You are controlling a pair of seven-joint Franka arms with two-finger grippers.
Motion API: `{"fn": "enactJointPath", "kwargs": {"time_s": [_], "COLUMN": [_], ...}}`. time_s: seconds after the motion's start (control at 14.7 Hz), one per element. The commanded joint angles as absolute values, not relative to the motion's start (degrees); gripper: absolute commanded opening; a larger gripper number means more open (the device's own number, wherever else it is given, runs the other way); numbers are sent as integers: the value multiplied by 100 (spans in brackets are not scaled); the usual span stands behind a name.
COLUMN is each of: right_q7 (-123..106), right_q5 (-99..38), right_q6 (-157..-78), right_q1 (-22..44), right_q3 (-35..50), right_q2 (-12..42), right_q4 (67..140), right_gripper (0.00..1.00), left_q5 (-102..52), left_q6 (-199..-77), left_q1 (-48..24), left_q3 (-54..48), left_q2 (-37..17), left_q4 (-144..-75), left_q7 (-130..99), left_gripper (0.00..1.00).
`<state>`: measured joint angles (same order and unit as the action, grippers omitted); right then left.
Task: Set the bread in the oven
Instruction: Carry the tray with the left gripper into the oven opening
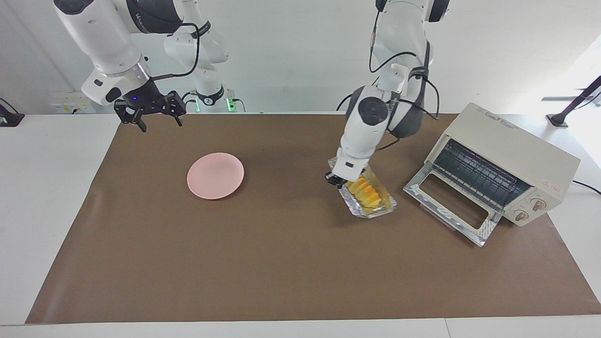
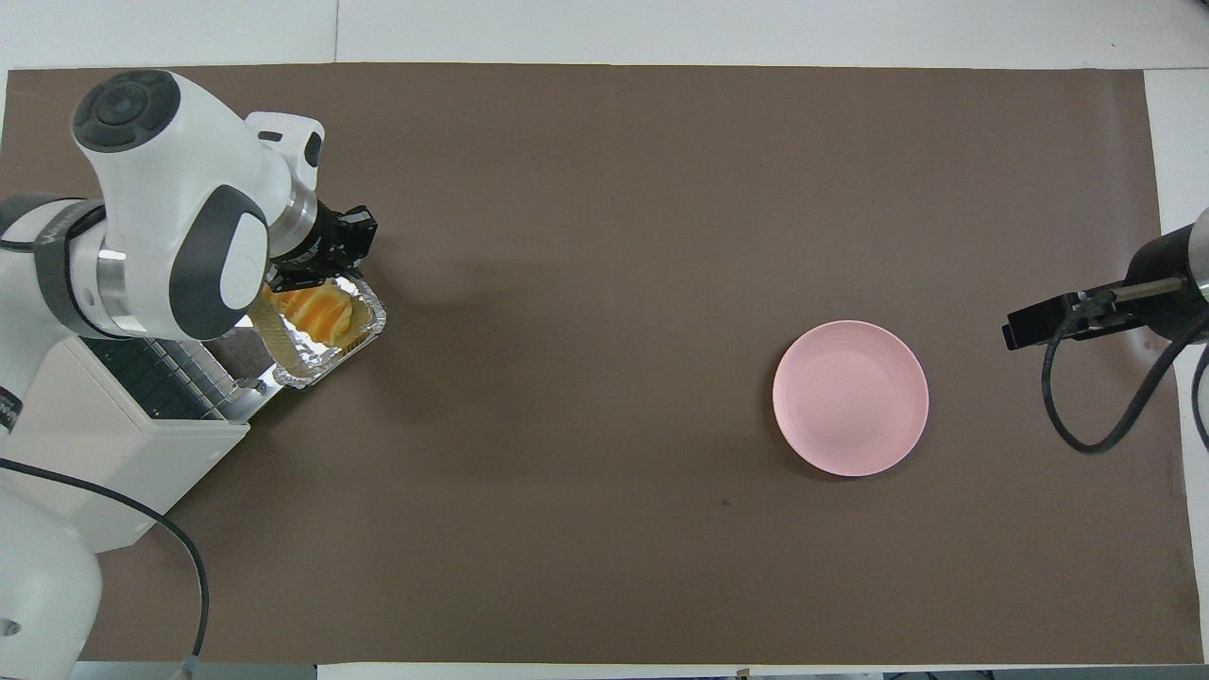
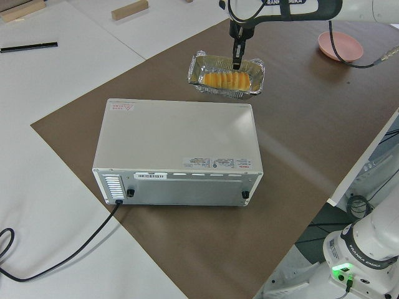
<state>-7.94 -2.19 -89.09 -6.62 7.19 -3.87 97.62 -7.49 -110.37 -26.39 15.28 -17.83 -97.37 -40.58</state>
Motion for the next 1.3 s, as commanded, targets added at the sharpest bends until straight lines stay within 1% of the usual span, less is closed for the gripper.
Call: {"fn": "enactJointPath", "kwargs": {"time_s": [0.0,0.27,0.55,0.68,0.89,1.23], "right_q7": [-729,-747,-747,-747,-747,-747], "right_q5": [-281,-281,-281,-281,-281,-281], "right_q6": [-8974,-8903,-8903,-8903,-8903,-8903], "right_q1": [-774,-756,-756,-756,-756,-756], "right_q3": [782,782,782,782,782,782], "right_q2": [-457,-466,-466,-466,-466,-466], "right_q4": [9835,9844,9853,9853,9853,9852], "right_gripper": [100,100,100,100,100,100], "left_q5": [-457,-352,-132,-70,-44,-44], "left_q6": [-10732,-10564,-10355,-10345,-10327,-10415], "left_q1": [-2664,-2172,-1961,-1828,-1600,-1591], "left_q3": [1766,1881,1951,1977,1995,2145], "left_q2": [-1802,-1828,-1793,-1793,-1741,-1600], "left_q4": [-9607,-9545,-9606,-9606,-9772,-10134], "left_q7": [-4131,-3956,-3630,-3105,-2823,-2838], "left_gripper": [0,0,0,0,0,0]}}
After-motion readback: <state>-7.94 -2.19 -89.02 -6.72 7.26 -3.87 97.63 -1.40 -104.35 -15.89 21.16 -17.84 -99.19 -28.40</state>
